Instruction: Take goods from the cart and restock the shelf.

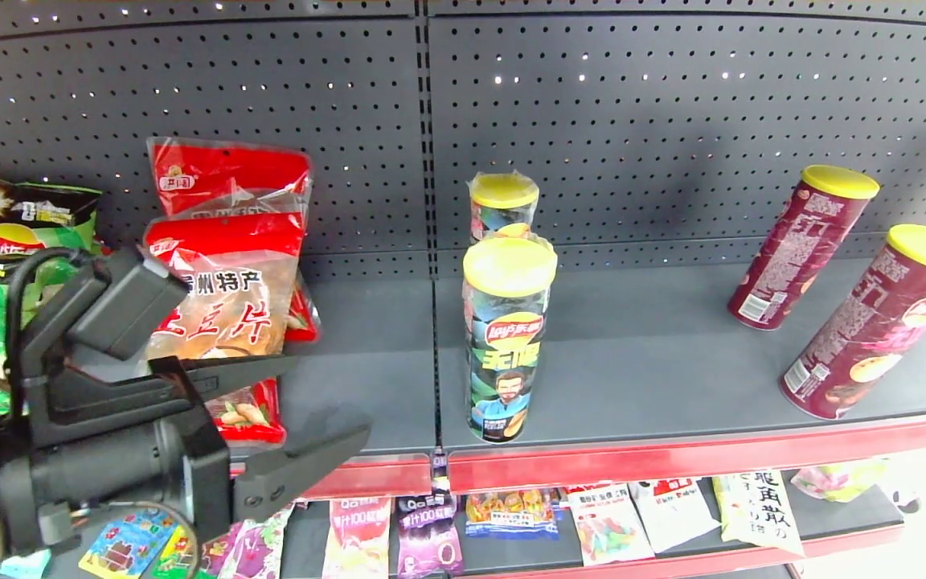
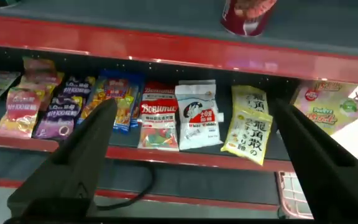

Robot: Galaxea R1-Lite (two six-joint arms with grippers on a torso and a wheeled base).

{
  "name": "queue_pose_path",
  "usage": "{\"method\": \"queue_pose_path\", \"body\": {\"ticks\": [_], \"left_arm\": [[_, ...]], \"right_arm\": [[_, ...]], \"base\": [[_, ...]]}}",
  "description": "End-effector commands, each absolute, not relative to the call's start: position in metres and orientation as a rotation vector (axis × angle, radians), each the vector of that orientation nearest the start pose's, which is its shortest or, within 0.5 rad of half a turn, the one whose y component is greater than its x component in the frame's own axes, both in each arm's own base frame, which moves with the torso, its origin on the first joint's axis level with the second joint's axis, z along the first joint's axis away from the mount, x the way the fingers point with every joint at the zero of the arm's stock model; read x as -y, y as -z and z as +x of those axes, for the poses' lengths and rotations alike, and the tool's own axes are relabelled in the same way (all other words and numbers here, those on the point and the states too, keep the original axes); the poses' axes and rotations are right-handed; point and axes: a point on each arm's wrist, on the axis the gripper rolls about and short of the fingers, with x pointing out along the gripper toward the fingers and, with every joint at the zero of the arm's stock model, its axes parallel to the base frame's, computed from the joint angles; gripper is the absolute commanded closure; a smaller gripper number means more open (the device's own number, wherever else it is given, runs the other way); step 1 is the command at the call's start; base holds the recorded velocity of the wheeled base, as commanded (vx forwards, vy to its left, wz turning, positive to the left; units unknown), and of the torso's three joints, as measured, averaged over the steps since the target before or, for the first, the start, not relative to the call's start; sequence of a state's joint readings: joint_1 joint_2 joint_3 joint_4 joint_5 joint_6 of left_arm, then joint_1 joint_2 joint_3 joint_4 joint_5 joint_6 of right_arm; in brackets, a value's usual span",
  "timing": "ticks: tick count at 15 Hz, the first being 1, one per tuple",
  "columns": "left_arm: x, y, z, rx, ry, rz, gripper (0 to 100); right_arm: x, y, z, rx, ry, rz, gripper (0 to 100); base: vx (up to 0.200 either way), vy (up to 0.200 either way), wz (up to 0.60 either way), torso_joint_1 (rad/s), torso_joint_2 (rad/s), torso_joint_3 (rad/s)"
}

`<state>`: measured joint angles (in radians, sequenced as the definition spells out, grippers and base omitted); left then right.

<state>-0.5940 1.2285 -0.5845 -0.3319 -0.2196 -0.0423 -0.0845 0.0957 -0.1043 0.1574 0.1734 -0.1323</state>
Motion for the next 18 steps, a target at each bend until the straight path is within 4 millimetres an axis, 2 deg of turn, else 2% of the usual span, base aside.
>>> {"method": "queue_pose_path", "body": {"ticks": [1,3,5,8,10,18], "left_arm": [[0.126,-0.187,0.174,-0.392,0.826,0.047,0],[0.138,-0.182,0.19,-0.371,0.92,0.063,0],[0.153,-0.176,0.21,-0.338,0.944,0.082,0],[0.169,-0.168,0.231,-0.279,0.994,0.078,0],[0.172,-0.161,0.238,-0.284,0.991,0.107,0],[0.173,-0.15,0.245,-0.312,0.965,0.134,0]], "right_arm": [[-0.006,-0.089,-0.022,-0.151,-0.099,-0.108,0],[-0.006,-0.089,-0.022,-0.151,-0.099,-0.096,0],[-0.006,-0.089,-0.022,-0.15,-0.097,-0.09,0],[-0.006,-0.089,-0.022,-0.151,-0.094,-0.073,0],[-0.006,-0.088,-0.022,-0.153,-0.093,-0.075,0],[-0.006,-0.089,-0.022,-0.151,-0.092,-0.077,0]], "base": [[0.0,0.0,0.0,0.0,0.0,0.0],[0.0,0.0,0.0,0.0,0.0,0.0],[0.0,0.0,0.0,0.0,0.0,0.0],[0.0,0.0,0.0,0.0,0.0,0.0],[0.0,0.0,0.0,0.0,0.0,0.0],[0.0,0.0,0.0,0.0,0.0,0.0]]}}
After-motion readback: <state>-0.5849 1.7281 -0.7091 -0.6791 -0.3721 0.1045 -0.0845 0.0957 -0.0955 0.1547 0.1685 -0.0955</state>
